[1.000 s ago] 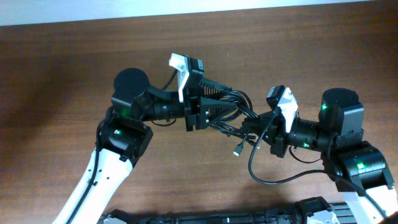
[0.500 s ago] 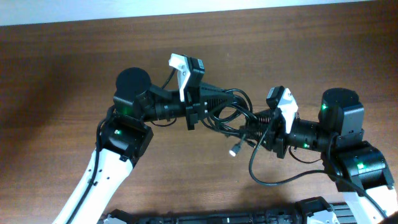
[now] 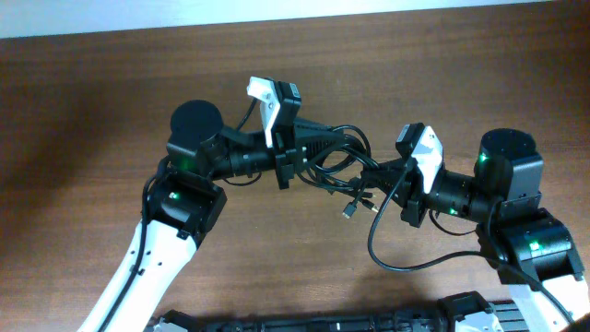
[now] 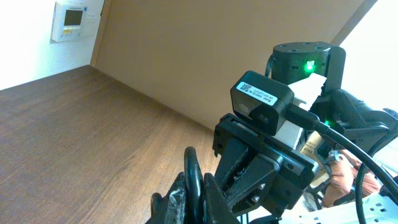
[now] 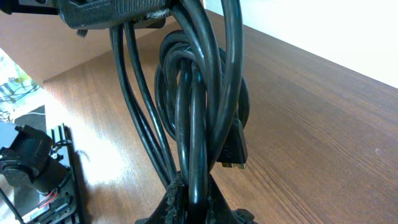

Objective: Untangle cables

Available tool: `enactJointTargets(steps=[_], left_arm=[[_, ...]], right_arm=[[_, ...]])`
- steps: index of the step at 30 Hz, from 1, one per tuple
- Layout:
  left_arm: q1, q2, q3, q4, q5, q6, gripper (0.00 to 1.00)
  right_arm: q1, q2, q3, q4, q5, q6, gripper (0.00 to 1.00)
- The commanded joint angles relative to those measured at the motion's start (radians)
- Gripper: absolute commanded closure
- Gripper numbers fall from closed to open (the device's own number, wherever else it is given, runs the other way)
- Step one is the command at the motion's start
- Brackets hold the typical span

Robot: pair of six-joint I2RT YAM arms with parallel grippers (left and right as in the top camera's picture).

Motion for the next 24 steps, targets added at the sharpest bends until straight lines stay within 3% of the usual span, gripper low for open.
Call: enactJointTargets(steps=[1,7,14,18,24], left_arm=[[-0.003,-0.001,0.005,-0.004,-0.027,0.004,1.0],[-0.003,-0.002,0.005,0.014,-0.37,-0.2,1.0],[-0.002,-0.002,0.005,0.181,-0.394,-0.221,1.0],[-0.003,-0.002,0.005,0.261,-0.492,-0.304,1.0],[-0.003,-0.002,0.005,0.288,-0.694,-0.61,1.0]], right_arm=[[0.0,-0.004,0.01,0.013,0.005,-0.012,0.96],[0.0,-0.004,0.01,-0.112,0.001,-0.01,0.96],[0.0,-0.004,0.01,-0.183,0.001,-0.01,0.96],[0.0,-0.004,0.01,-0.228,0.001,-0.01,0.96],[0.0,-0.004,0.01,-0.268,0.001,-0.009,0.96]])
